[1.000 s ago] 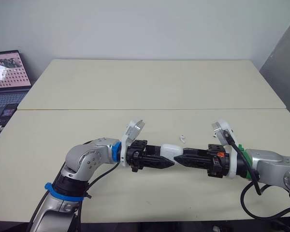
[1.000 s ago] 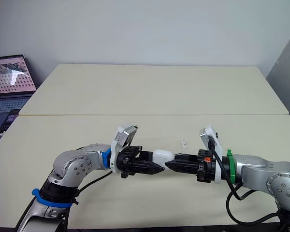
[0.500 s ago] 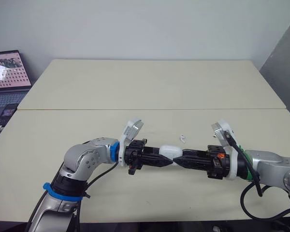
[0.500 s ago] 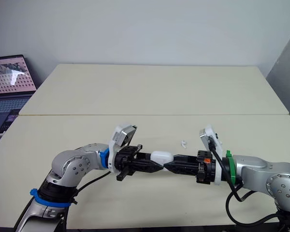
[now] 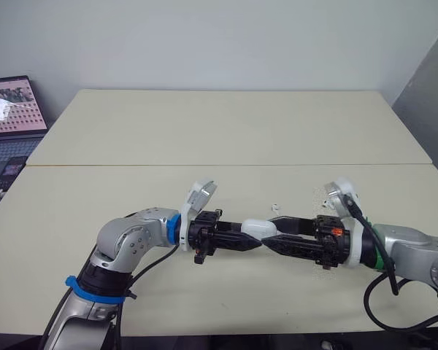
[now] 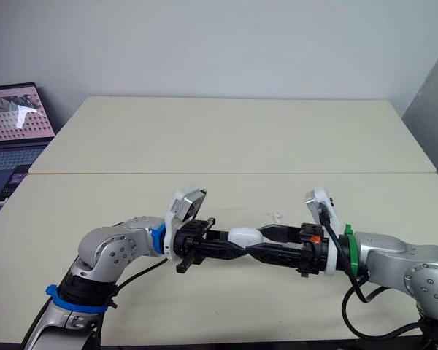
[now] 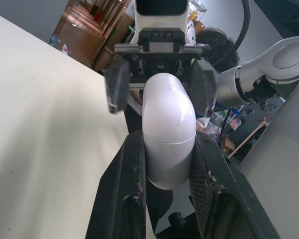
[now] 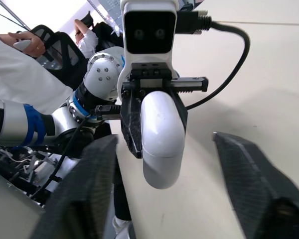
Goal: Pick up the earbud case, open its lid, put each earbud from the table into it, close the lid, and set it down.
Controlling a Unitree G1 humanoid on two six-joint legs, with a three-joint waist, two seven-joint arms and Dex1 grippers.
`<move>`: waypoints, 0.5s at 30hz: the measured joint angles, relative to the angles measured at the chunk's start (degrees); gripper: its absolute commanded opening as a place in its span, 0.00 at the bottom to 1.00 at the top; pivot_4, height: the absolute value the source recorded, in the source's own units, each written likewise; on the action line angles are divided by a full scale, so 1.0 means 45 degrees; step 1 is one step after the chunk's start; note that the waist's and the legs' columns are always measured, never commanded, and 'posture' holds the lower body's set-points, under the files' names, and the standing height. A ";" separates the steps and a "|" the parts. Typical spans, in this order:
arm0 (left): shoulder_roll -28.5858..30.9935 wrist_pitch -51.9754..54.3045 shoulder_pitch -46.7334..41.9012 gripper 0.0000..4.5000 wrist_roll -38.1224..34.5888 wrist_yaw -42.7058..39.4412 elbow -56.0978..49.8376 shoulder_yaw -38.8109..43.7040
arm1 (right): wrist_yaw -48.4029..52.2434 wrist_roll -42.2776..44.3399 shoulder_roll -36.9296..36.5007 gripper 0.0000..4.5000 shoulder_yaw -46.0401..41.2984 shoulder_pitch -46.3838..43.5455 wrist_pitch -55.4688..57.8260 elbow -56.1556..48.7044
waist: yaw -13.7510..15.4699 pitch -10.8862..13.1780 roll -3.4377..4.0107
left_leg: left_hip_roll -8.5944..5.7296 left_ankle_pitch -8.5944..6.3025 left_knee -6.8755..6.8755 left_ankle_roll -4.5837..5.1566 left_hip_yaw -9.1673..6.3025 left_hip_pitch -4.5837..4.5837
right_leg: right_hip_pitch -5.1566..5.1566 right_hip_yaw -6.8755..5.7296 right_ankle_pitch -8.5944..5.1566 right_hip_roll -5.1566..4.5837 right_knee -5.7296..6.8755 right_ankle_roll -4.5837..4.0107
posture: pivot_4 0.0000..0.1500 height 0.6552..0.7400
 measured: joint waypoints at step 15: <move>-0.0209 -0.0629 0.0028 0.17 0.0885 0.0020 0.0007 -0.0239 | -0.0659 -0.1431 -0.0578 1.00 0.0639 -0.1352 0.0209 -0.0065 | -0.0001 0.0000 0.0000 | 0.0000 0.0001 0.0011 -0.0001 -0.0001 -0.0007 | -0.0001 0.0001 0.0001 -0.0001 0.0003 -0.0002 | 1.00 1.00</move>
